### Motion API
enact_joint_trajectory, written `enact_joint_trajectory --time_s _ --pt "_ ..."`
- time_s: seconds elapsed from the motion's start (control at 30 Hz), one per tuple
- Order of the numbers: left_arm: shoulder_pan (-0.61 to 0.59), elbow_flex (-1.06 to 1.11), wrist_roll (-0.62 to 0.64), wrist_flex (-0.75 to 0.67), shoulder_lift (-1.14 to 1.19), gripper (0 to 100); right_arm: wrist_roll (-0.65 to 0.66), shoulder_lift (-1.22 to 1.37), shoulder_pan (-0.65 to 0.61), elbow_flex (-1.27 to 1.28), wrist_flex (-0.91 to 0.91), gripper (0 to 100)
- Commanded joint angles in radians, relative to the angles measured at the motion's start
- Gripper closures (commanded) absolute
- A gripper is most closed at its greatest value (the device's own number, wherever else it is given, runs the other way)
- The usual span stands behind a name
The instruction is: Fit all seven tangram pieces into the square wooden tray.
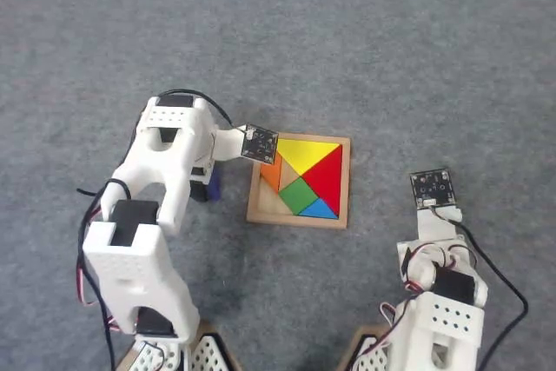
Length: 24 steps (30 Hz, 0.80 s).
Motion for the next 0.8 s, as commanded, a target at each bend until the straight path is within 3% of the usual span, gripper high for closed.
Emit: enact_joint_trajectory --time_s 0.0,0.2,0.4,0.5,0.77 --pt "0.048 -0.010 0.120 -0.018 -0.021 81 0.015 -0.019 -0.004 -0.006 -0.005 97.5" --pt "0.104 -0.099 0.529 0.009 -0.021 83 0.015 -0.019 -0.004 -0.006 -0.004 97.5" --pt "0.140 -0.249 0.812 0.229 -0.014 86 0.015 -0.019 -0.004 -0.006 -0.004 97.5" --pt "0.140 -0.305 0.830 0.310 -0.020 88 0.015 -0.019 -0.004 -0.006 -0.004 97.5" --pt "0.104 -0.326 0.813 0.338 0.028 84 0.015 -0.019 -0.004 -0.006 -0.002 97.5"
